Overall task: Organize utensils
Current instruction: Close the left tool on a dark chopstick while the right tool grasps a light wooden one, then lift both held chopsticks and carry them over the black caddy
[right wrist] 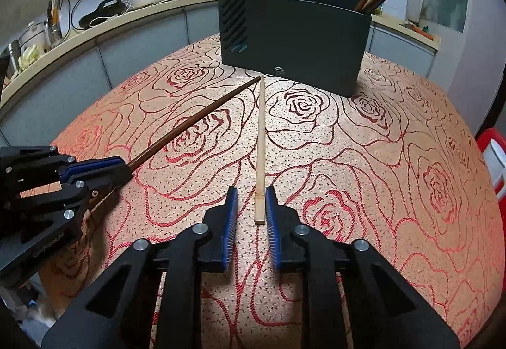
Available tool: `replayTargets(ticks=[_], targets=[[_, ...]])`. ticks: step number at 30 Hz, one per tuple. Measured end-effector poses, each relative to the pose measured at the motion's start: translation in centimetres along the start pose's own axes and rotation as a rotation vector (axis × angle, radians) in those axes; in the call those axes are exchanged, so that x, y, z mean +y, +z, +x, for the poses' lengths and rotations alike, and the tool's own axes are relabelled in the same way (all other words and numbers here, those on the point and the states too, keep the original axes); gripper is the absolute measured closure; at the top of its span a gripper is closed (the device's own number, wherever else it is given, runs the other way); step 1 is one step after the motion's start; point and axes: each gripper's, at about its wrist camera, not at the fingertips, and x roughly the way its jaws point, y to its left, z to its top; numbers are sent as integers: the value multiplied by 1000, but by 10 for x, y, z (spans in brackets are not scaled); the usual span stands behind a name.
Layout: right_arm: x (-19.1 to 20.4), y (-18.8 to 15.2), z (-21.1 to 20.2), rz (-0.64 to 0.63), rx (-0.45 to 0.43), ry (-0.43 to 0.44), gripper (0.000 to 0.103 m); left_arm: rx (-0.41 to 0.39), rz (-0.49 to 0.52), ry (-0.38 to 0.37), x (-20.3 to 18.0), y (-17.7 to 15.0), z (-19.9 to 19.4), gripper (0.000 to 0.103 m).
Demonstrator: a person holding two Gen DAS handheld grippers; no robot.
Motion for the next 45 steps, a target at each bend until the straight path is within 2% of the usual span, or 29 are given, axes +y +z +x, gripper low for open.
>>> replayTargets(ticks=[9,19,24,33,38,45], targets=[[-3,1,0,16,-4,13,95,-8,11,11,-2,-1,0,96],[-13,-2,-6,52,6,10,96,-9,17,20,-2,0,-1,96],[-20,3,-22,63,-31,6,96,-13,2,30,3,2,-5,96],[-33,17,-63,88,-132,16,96,-147,-64,9,24,21,-51,96],[-43,26,-86,116,-195,34,96,-235,-69,10,26,36,-78,97],[-55,34,-110,136,-270,56,96,-316,-67,7,27,63,-102,97]])
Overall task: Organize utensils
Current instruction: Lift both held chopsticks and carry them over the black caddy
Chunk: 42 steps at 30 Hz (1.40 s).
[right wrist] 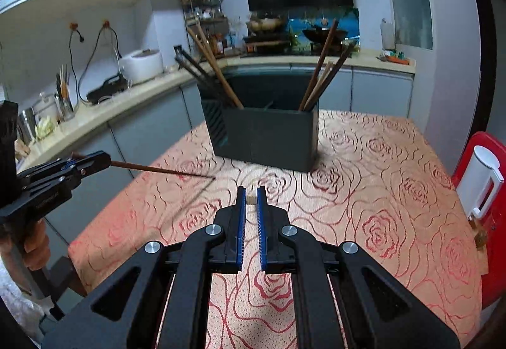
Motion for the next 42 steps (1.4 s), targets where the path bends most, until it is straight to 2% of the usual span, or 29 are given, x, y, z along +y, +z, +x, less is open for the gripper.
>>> replayTargets(ticks=[6,11,14,22,33,42], targets=[[-5,14,-6,14,-38,8,96,-40,7,-16,0,31,0,97],[-16,31,0,48,-42,29,96,-38,22,-20,0,57,10,97],[-23,49,3,71,-44,51,96,-29,32,-47,0,75,21,97],[-36,101,5,89,-70,35,96,-19,47,-73,-4,112,39,97],[-39,162,14,59,-115,-12,96,-84,50,-117,-23,182,47,97],[-41,197,24,57,-165,-50,96,-164,28,-81,-39,232,66,97]])
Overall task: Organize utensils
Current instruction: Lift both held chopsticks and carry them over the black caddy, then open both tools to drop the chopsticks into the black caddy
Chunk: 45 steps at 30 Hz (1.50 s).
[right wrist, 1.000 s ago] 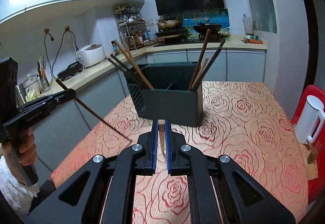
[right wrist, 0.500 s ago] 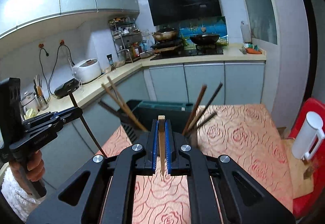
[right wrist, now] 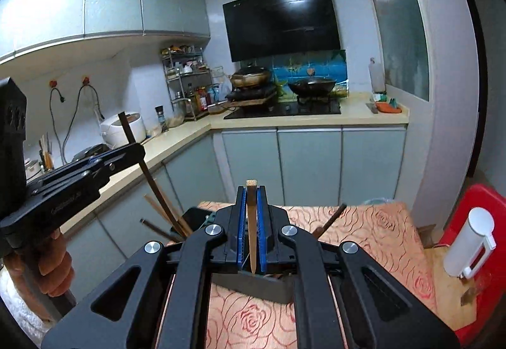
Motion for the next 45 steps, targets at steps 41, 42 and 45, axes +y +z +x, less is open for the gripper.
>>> replayTargets(ticks=[41,42,45], targets=[[-10,-39,13,5,60,-65,33,49,15,145,25,-61,10,13],[-11,-43,10,10,59,-66,30,50,20,151,24,-64,8,12],[-11,-51,5,16,53,-74,21,57,32,171,25,-78,0,9]])
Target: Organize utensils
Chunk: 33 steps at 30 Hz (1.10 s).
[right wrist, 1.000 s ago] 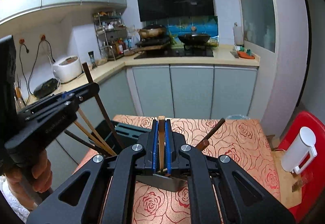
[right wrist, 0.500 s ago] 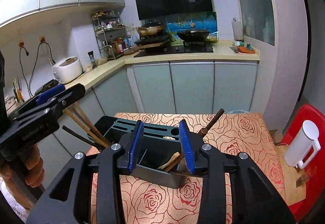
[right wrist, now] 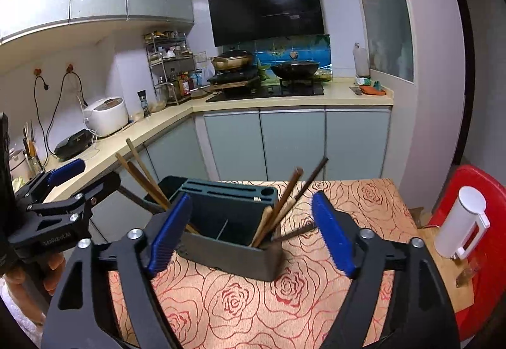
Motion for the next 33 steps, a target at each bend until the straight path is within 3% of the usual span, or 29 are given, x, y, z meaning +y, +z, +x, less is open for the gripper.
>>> replayTargets(ticks=[3,6,19,33], targets=[[-2,-13,-5,15,-11,-15,11,3,7,21,1,-15,-7,7],[0,-29,-10,19,-10,-22,7,16,16,49,2,-32,-13,7],[18,-80,-25,-59,-24,-74,7,5,4,91,4,-81,-38,7],[26,-95,-32,-89,-52,-95,7,-5,-20,97,4,-99,-45,7]])
